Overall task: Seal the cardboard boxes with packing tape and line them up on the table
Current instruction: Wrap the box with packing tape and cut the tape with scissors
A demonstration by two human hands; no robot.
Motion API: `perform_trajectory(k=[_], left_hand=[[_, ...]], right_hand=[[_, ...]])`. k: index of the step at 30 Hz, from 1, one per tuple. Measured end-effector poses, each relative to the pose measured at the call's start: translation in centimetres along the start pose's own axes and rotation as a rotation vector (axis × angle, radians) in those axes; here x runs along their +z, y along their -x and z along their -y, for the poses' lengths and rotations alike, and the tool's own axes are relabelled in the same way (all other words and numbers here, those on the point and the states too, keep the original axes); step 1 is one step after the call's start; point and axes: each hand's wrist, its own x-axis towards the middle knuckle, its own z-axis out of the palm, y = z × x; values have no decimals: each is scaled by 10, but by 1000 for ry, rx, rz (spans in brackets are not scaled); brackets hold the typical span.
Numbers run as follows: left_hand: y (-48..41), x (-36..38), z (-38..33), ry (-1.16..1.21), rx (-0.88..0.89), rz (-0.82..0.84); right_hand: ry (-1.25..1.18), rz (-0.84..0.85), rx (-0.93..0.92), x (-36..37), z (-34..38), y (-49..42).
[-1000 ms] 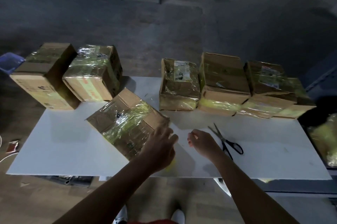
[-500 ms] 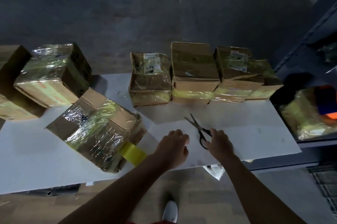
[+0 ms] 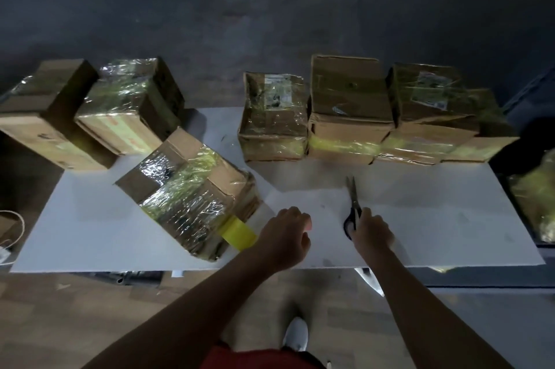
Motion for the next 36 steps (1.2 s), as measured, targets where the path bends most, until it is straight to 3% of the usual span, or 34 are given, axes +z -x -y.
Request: perform_trajectory(k=[5,10,15,17,24,31,36], left_hand=[[10,-11,18,19,-83,-51],[34,-28,44,70,-96,-179],[66,-50,56,97,-14,-383],[78,-50,62,146,-31,-379],[108,-34,86,486,-513,-128],[129,-36,117,459,-650,-220],[142,-51,135,547,-826,-344]], right_hand=[[29,210,-115,-9,32,4],[-315,475,-263,-12,77,21],[-475,505,-380,-24,115,49],[-508,497,-409,-28,127,57],[-609,446,-398,-43,148,75],[-495,362,-459,-46,154,102],[-386,461,-604,-53,177,110]])
